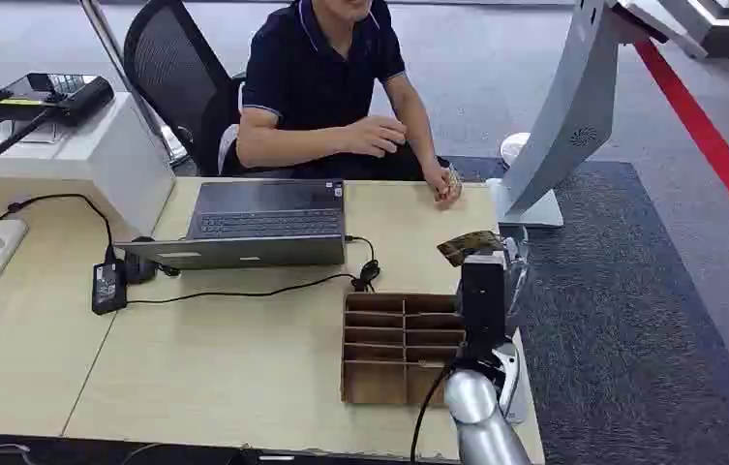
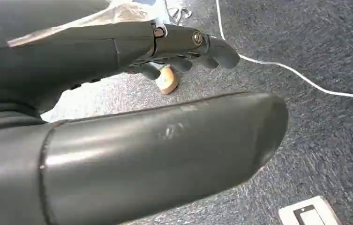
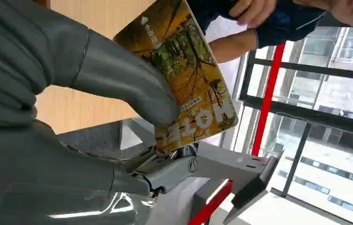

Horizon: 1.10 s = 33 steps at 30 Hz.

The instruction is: Pass the card to the sensor for recognition and then transmit it.

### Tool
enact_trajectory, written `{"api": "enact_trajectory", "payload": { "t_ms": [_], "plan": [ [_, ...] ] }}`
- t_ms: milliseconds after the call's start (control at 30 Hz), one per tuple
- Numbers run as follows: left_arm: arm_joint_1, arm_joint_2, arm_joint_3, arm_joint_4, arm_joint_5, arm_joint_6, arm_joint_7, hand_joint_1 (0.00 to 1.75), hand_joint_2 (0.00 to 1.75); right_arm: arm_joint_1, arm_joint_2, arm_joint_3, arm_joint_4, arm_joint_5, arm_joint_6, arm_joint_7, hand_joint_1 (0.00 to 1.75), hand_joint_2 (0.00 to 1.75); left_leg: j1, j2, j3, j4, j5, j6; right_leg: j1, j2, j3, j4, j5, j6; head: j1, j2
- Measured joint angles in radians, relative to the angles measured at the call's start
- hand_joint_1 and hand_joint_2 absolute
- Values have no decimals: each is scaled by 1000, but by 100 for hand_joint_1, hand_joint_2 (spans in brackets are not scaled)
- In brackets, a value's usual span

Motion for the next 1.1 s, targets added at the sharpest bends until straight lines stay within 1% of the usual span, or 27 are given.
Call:
{"api": "enact_trajectory", "payload": {
  "t_ms": [100, 300, 433, 533, 733, 867, 1100],
  "plan": [
    [0, 0, 0, 0, 0, 0, 0, 0, 0, 2, 0, 0, -2, 14, 0, 2, 175, 175, 0, 0, 0, 0, 0, 0, 0, 0, 0, 0, 0, 0, 0, 0],
    [0, 0, 0, 0, 0, 0, -2, 0, 0, 9, -6, -1, -7, 56, 0, 37, 175, 175, 0, 0, 0, 0, 0, 0, 0, 0, 0, 0, 0, 0, 0, 0],
    [0, 0, 0, 0, 0, 0, -5, 0, 0, 13, -20, -1, -6, 109, 0, 79, 175, 175, 0, 0, 0, 0, 0, 0, 0, 0, 0, 0, 0, 0, 0, 0],
    [0, 0, 0, 0, 0, -2, -6, 0, 0, 19, -45, 1, -6, 168, 0, 130, 175, 175, 0, 0, 0, 0, 0, 0, 0, 0, 0, 0, 0, 0, 0, 0],
    [0, 0, 0, 0, 0, -5, -10, 0, 0, 41, -95, 12, -6, 306, 0, 203, 175, 175, 0, 0, 0, 0, 0, 0, 0, 0, 0, 0, 0, 0, 0, 0],
    [-1, 0, 0, 0, 0, -10, -10, 0, 0, 53, -129, 19, -6, 364, 0, 261, 175, 175, 0, 0, 0, 0, 0, 0, 0, 0, 0, 0, 0, 0, 0, 0],
    [-1, 0, 0, 0, 0, -15, -10, 0, 0, 68, -188, 29, -3, 455, -1, 334, 175, 175, 0, 0, 0, 0, 0, 0, 0, 0, 0, 0, 0, 0, 0, 0]
  ]
}}
